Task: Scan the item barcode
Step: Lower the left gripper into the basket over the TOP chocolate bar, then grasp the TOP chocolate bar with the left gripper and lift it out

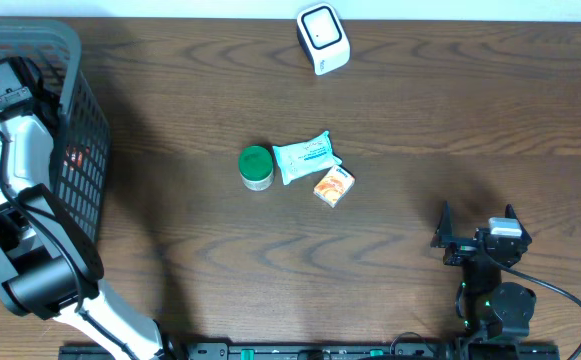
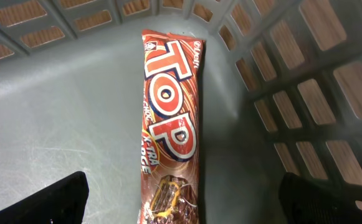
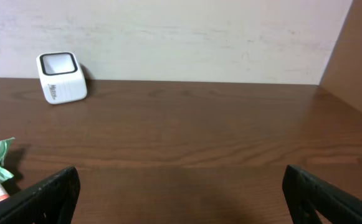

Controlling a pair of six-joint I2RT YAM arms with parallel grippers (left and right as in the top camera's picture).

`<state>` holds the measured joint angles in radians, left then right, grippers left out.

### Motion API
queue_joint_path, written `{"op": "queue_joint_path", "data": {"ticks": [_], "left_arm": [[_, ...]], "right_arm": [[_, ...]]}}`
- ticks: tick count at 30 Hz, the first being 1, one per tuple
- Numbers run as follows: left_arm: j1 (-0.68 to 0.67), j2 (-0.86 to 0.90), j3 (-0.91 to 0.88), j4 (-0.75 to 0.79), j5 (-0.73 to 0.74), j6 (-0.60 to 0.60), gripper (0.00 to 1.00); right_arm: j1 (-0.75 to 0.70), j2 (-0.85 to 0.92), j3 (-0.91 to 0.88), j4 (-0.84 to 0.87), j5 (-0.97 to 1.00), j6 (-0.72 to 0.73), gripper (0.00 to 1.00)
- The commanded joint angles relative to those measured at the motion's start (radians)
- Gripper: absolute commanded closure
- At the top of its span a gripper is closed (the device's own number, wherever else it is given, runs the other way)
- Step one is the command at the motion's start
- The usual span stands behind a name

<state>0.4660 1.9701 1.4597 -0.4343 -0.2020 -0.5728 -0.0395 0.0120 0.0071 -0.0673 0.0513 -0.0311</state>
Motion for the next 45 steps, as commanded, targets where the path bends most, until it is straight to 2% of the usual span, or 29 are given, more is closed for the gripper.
{"op": "queue_joint_path", "data": {"ticks": [1, 5, 8, 22, 36, 45], "left_arm": [[0.066, 0.202, -0.116, 0.006, -0.020, -0.005, 0.02], [0.075, 0.202, -0.116, 0.002, -0.005, -0.004, 0.02], [0.090, 0.202, -0.112, 0.002, 0.068, 0.025, 0.02], [0.113, 0.188, -0.085, -0.013, 0.070, 0.136, 0.02], [0.111, -0.031, -0.056, -0.050, 0.086, 0.162, 0.02], [0.111, -0.010, -0.060, -0.058, 0.086, 0.161, 0.02]], "right_arm": [[0.006, -0.006, -0.002, -0.004, -0.001, -0.008, 0.01], [0.006, -0.006, -0.002, -0.004, -0.001, -0.008, 0.01], [0.006, -0.006, -0.002, -0.004, -0.001, -0.008, 0.01], [0.006, -0.006, -0.002, -0.004, -0.001, -0.008, 0.01], [0.006, -0.006, -0.002, -0.004, -0.001, -0.008, 0.01], [0.006, -0.006, -0.002, -0.004, -0.001, -0.008, 0.01]]}}
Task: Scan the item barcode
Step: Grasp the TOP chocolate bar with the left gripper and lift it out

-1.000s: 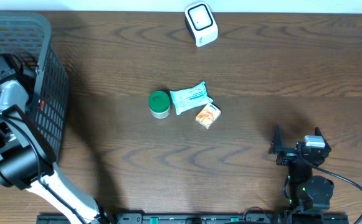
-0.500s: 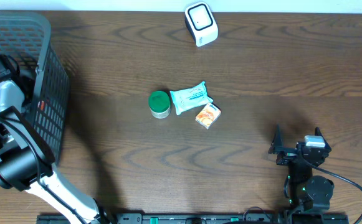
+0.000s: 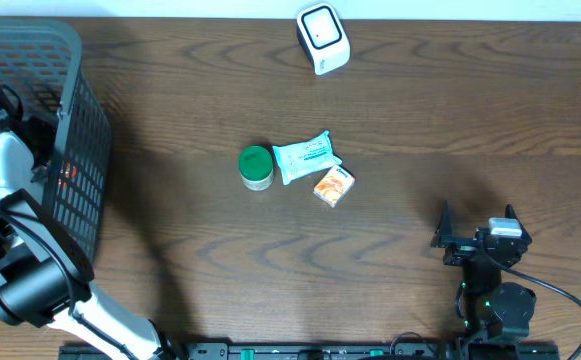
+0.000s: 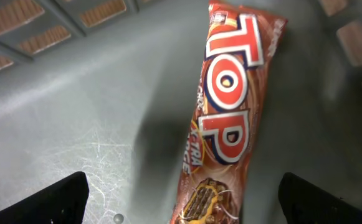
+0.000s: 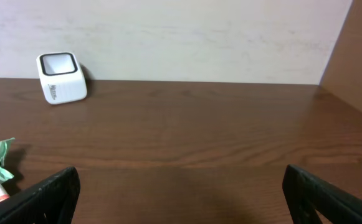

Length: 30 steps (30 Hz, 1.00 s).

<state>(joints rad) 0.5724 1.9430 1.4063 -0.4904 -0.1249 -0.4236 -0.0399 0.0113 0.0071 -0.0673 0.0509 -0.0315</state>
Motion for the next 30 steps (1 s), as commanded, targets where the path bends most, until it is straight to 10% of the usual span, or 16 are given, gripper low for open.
{"op": "queue_joint_path", "data": {"ticks": [1, 14, 18, 21, 30], "left_arm": [[0.004, 0.024, -0.006, -0.002, 0.009, 0.012, 0.02], [0.004, 0.163, -0.006, 0.050, 0.009, 0.013, 0.00], [0.004, 0.158, -0.006, 0.031, 0.009, 0.032, 0.47], [0.005, 0.134, -0.005, 0.016, 0.008, 0.068, 0.64], [0.007, -0.105, -0.005, -0.065, -0.076, 0.103, 0.78]], "right_arm": [[0.006, -0.005, -0.002, -0.004, 0.000, -0.008, 0.01], [0.006, -0.005, -0.002, -0.004, 0.000, -0.007, 0.01], [0.006, -0.005, -0.002, -0.004, 0.000, -0.007, 0.01], [0.006, -0.005, -0.002, -0.004, 0.000, -0.007, 0.01], [0.006, -0.005, -0.002, -0.004, 0.000, -0.008, 0.01]]}}
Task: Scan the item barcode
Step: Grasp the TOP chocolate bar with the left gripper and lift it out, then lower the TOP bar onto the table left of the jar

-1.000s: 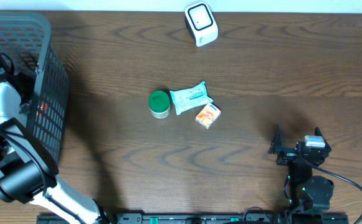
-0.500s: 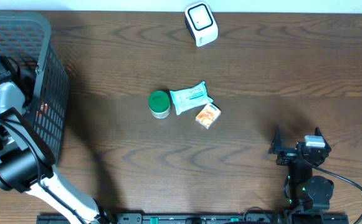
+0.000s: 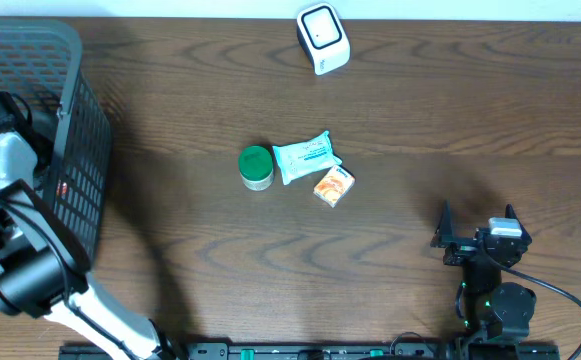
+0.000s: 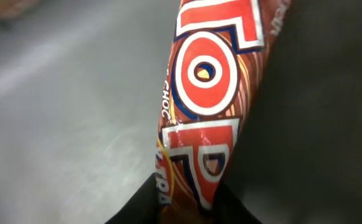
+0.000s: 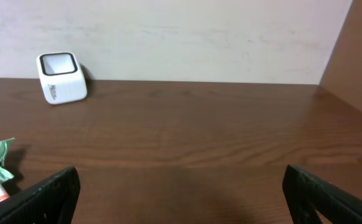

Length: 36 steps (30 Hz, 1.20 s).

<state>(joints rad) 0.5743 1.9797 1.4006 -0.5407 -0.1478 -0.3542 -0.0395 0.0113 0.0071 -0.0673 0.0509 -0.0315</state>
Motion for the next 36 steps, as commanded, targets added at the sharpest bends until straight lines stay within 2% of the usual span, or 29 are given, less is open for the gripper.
{"op": "queue_joint_path", "data": {"ticks": [1, 9, 15, 19, 23, 27, 28, 31, 33, 36], "left_arm": [[0.005, -0.185, 0.001, -0.021, -0.053, 0.037, 0.78], [0.005, -0.500, 0.001, -0.093, -0.005, 0.007, 0.79], [-0.006, -0.675, 0.000, -0.130, 0.290, -0.003, 0.79], [-0.068, -0.740, 0.000, -0.133, 0.507, -0.006, 0.78], [-0.224, -0.770, 0.000, -0.133, 0.567, -0.010, 0.78], [-0.479, -0.756, 0.000, -0.132, 0.565, -0.010, 0.78], [-0.594, -0.737, 0.000, -0.129, 0.551, -0.010, 0.78], [-0.762, -0.681, 0.000, -0.117, 0.528, -0.010, 0.79], [-0.850, -0.636, 0.000, -0.117, 0.484, -0.010, 0.88], [-0.934, -0.577, 0.000, -0.116, 0.370, -0.026, 0.92]], "right_arm": [[0.006, -0.005, -0.002, -0.004, -0.001, -0.007, 0.01], [0.006, -0.005, -0.002, -0.004, -0.001, -0.007, 0.01], [0.006, -0.005, -0.002, -0.004, 0.000, -0.007, 0.01], [0.006, -0.005, -0.002, -0.004, -0.001, -0.007, 0.01], [0.006, -0.005, -0.002, -0.004, 0.000, -0.007, 0.01], [0.006, -0.005, -0.002, -0.004, 0.000, -0.007, 0.01], [0.006, -0.005, -0.002, -0.004, 0.000, -0.007, 0.01], [0.006, -0.005, -0.002, -0.004, 0.000, -0.007, 0.01], [0.006, -0.005, -0.002, -0.004, 0.000, -0.008, 0.01], [0.006, -0.005, -0.002, -0.004, 0.000, -0.007, 0.01]]}}
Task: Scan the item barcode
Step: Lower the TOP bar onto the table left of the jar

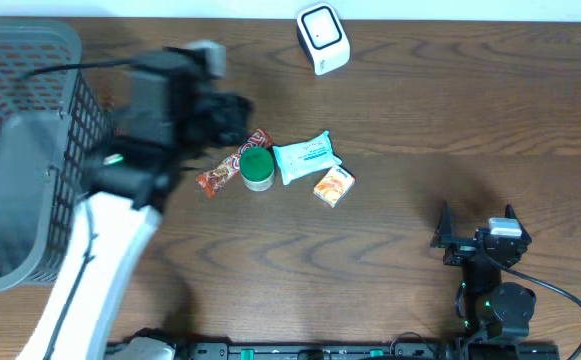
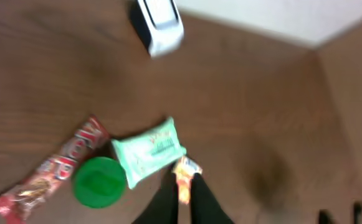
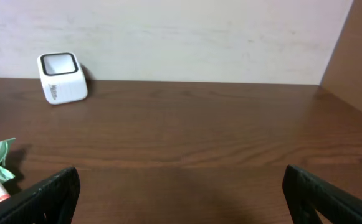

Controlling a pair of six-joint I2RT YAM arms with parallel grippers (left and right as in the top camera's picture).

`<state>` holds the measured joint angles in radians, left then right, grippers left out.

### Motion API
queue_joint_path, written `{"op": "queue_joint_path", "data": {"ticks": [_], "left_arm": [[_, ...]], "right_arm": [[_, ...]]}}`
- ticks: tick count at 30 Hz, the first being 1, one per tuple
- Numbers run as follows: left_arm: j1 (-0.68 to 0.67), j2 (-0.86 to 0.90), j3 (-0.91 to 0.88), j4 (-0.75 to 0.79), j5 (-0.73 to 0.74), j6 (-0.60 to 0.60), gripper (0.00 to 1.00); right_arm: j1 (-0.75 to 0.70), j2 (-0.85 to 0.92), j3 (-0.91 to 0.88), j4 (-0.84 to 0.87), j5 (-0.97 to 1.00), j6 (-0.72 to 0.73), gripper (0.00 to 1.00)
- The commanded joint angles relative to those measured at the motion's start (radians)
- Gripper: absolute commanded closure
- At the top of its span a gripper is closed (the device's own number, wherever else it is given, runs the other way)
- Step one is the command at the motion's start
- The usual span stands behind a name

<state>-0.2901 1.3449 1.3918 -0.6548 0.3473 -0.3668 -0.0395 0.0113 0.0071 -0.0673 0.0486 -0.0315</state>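
Note:
The red-brown TOP chocolate bar (image 1: 230, 165) (image 2: 48, 170) lies slantwise on the table, touching the green-lidded jar (image 1: 256, 167) (image 2: 99, 182). The white scanner (image 1: 322, 38) (image 2: 157, 22) (image 3: 61, 85) stands at the far edge. My left gripper (image 2: 184, 180) hangs above the middle of the table, blurred, jaws shut and empty; a small orange box (image 1: 334, 186) shows behind them. In the overhead view its fingertips are hidden under the arm. My right gripper (image 1: 475, 238) (image 3: 181, 193) rests open at the near right, nothing between its fingers.
A grey mesh basket (image 1: 30, 200) fills the left end of the table. A mint-green wipes packet (image 1: 306, 157) (image 2: 148, 151) lies between the jar and the orange box. The left arm reaches across from the near left.
My left gripper was shut on the TOP bar down in the basket. Now it is out over the table's middle, and the bar lies beside the green jar, free of the jaws. Right arm unmoved.
My left gripper hung open over the TOP bar on the basket floor, then lower and nearer to it, still open. Then it was shut on the bar. Now the bar lies on the table by the jar and the basket is empty.

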Motion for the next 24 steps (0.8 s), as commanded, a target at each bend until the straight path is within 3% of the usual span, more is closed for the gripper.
{"op": "queue_joint_path", "data": {"ticks": [1, 4, 6, 10, 15, 18, 24], "left_arm": [[-0.083, 0.074, 0.009, 0.001, -0.153, -0.014, 0.92], [-0.085, 0.105, 0.009, 0.000, -0.194, -0.012, 0.91], [-0.066, 0.114, 0.009, -0.013, -0.279, -0.007, 0.83], [-0.017, 0.103, 0.009, -0.030, -0.360, 0.018, 0.48], [0.042, 0.104, 0.009, -0.039, -0.360, 0.085, 0.19], [0.073, 0.128, 0.006, -0.087, -0.360, 0.139, 0.16], [0.132, 0.233, 0.005, -0.198, -0.359, 0.361, 0.16]], "right_arm": [[0.006, -0.005, -0.002, -0.004, 0.002, -0.007, 0.01], [0.006, -0.005, -0.002, -0.004, 0.002, -0.007, 0.01], [0.006, -0.005, -0.002, -0.004, 0.002, -0.008, 0.01], [0.006, -0.005, -0.002, -0.004, 0.002, -0.008, 0.01], [0.006, -0.005, -0.002, -0.004, 0.002, -0.007, 0.01], [0.006, -0.005, -0.002, -0.004, 0.002, -0.007, 0.01], [0.006, -0.005, -0.002, -0.004, 0.002, -0.008, 0.01]]}}
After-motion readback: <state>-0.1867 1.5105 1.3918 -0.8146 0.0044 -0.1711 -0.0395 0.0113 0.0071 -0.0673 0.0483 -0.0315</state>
